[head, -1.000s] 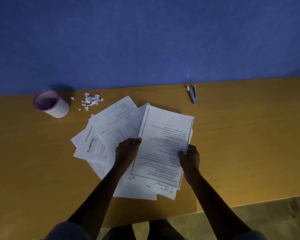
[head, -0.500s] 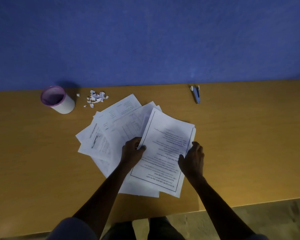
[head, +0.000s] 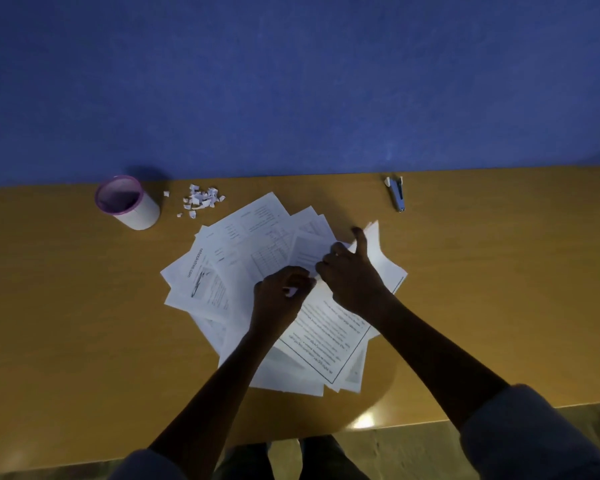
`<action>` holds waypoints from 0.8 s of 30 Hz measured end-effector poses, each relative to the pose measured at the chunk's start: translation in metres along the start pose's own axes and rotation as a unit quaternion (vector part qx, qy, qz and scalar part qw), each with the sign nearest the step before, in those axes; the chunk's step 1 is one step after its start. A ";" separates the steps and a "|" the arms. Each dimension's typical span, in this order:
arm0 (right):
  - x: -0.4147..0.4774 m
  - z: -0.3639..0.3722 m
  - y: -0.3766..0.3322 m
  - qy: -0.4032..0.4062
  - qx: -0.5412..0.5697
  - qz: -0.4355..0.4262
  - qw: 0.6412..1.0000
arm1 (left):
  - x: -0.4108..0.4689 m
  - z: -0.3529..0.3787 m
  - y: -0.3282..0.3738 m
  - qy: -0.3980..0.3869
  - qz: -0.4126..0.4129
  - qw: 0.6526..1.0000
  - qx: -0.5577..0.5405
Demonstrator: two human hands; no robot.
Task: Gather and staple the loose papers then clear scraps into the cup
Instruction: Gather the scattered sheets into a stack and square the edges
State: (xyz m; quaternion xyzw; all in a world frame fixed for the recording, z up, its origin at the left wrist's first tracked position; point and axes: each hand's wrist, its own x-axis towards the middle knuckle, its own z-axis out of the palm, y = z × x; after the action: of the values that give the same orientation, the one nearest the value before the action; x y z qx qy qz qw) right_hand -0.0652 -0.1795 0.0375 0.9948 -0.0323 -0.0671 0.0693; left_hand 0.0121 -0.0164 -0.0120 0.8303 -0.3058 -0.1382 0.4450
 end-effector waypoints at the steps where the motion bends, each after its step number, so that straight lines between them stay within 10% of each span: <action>1: -0.001 -0.001 0.006 -0.002 0.003 0.007 1.000 | -0.001 -0.004 -0.001 0.034 -0.019 0.999 -0.002; 9: 0.001 -0.039 0.067 0.014 0.136 0.188 0.973 | -0.007 -0.026 -0.017 0.092 -0.282 0.954 -0.038; 16: -0.016 -0.043 0.095 0.062 0.263 0.289 0.918 | -0.019 0.008 -0.016 -0.071 -0.252 0.958 0.121; 24: -0.038 -0.030 0.087 0.098 0.304 0.317 0.893 | -0.022 0.021 -0.010 -0.058 -0.264 0.955 0.121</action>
State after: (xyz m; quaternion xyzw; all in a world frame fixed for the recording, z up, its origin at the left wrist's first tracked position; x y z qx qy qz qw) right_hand -0.1039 -0.2586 0.0845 0.9059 -0.3579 0.0691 -0.2158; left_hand -0.0120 -0.0121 -0.0329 0.9197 -0.1154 -0.2607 0.2699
